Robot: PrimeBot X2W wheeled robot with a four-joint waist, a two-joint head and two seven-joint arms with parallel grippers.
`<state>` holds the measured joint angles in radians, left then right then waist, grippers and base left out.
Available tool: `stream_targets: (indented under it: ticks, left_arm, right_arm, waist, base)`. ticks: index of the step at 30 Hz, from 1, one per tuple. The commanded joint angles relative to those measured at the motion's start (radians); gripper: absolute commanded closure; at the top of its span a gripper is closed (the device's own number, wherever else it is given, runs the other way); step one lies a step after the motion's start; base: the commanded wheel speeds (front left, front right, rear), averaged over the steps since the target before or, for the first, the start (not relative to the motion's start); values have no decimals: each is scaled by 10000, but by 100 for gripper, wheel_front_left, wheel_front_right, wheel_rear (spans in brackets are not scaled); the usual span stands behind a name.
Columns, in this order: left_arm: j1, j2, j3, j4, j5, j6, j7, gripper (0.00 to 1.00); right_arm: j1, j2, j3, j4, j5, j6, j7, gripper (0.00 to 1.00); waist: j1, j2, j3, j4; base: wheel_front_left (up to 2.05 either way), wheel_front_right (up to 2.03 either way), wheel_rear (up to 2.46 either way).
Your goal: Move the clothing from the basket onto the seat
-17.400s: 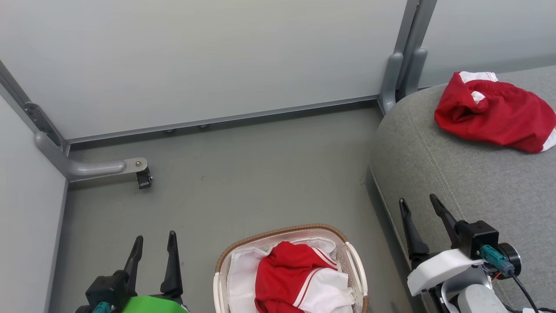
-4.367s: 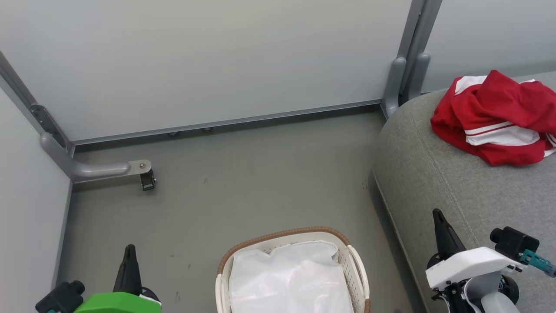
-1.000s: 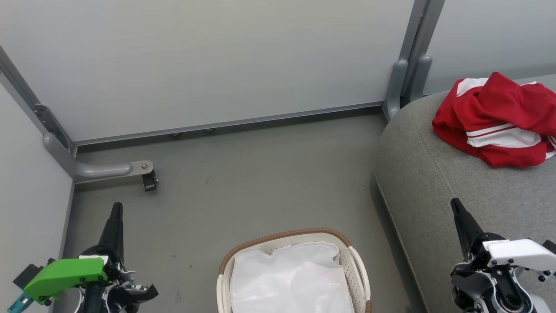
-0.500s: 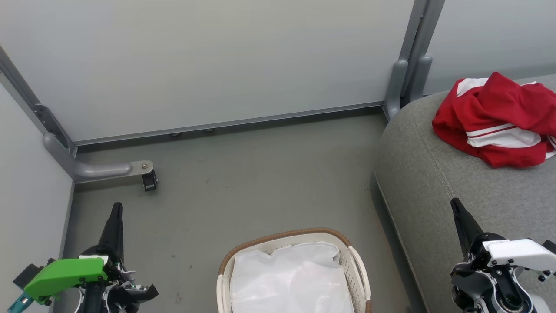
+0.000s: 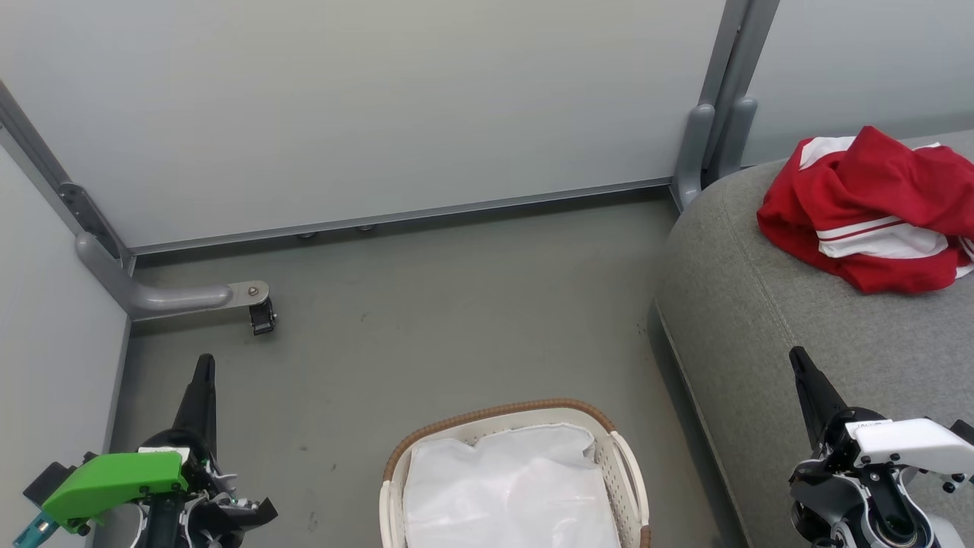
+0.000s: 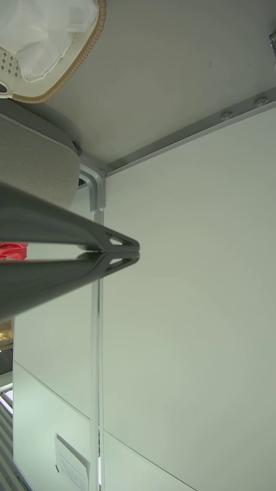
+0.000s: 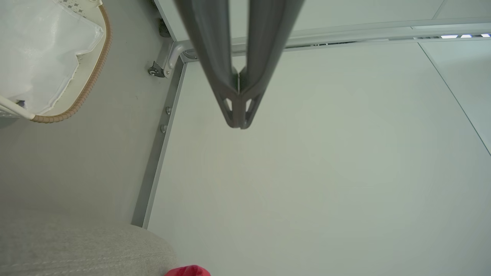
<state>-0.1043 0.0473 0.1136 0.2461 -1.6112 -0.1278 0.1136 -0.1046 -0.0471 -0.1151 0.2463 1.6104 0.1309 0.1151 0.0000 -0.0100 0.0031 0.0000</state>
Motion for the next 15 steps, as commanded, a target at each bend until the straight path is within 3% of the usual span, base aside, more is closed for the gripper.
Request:
stream_targets:
  ticks: [1,15]
  left_arm:
    - [-100,54,24,-19,-34,-57,43,100]
    - [-100,55,24,-20,-34,-57,42,100]
  right_arm:
    - [-68,-59,-18,-38,33,-3,27,100]
    - [-67,-59,-13,-38,37,-3,24,100]
  waist:
    - [0,100,0,0]
    - [0,100,0,0]
  base:
    - [0,0,0]
    - [0,0,0]
